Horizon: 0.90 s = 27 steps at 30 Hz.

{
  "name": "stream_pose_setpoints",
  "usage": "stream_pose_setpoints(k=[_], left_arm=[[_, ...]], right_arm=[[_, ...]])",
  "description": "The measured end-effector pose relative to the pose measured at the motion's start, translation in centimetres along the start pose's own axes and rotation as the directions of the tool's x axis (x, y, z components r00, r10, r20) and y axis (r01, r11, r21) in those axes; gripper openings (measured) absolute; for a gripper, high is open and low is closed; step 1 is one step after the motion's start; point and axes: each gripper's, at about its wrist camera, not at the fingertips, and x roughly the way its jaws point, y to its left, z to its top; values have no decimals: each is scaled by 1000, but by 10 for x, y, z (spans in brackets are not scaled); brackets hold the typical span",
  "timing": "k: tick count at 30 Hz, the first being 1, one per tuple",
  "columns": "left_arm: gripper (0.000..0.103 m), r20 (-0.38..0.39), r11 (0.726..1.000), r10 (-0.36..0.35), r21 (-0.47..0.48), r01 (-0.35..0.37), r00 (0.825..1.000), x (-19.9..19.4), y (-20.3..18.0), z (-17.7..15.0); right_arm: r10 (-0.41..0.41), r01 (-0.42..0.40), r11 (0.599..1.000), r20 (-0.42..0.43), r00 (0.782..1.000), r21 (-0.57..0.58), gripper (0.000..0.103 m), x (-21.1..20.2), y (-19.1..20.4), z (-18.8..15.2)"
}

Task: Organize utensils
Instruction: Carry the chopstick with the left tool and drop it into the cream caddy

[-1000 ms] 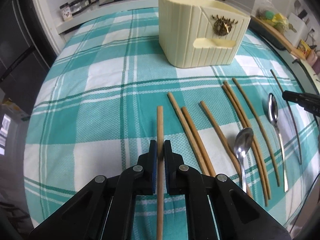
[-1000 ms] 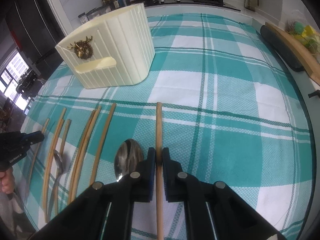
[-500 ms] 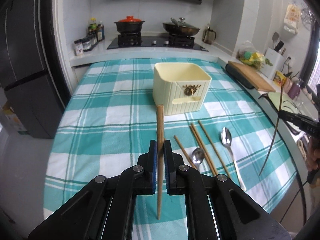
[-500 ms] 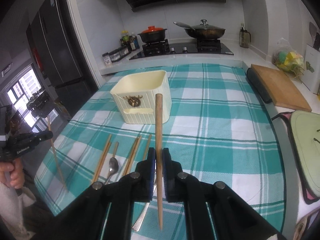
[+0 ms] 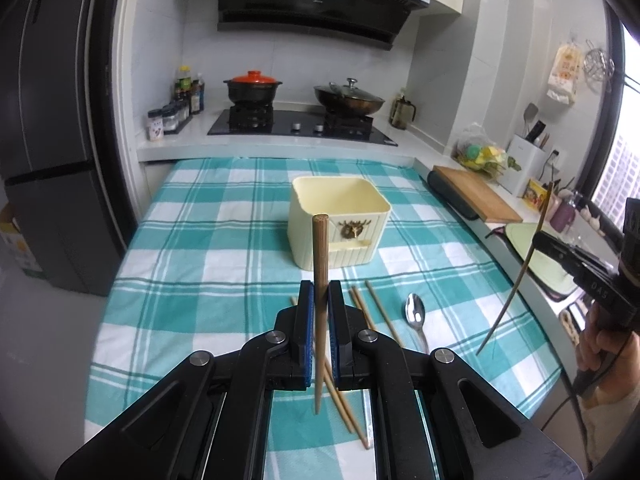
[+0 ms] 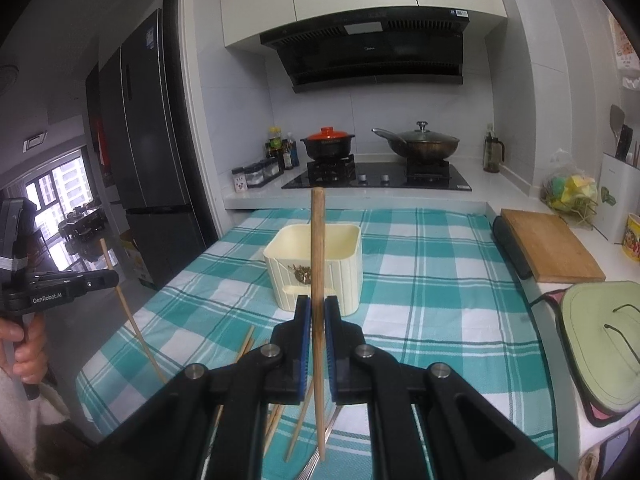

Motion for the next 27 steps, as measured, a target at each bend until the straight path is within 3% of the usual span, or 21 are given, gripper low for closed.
stream_pose_setpoints(k=[9,18,23,27], left_arm=[[5,28,1000,-25,3,25,999,12,-5,53],[5,192,1000,-22,4,21,981,30,-17,161],[5,280,998,54,-3,-56,958,70,-24,200],[5,255,996,89,-5,-90,963,123,-23,206]], right_arm=[[20,-20,1000,39,999,7,7,20,1,21],[46,-54,997,126,991,57,7,81,-9,105],[22,-24,1000,207,978,4,7,137,-7,155],[19,-21,1000,211,977,10,7,185,-12,163]])
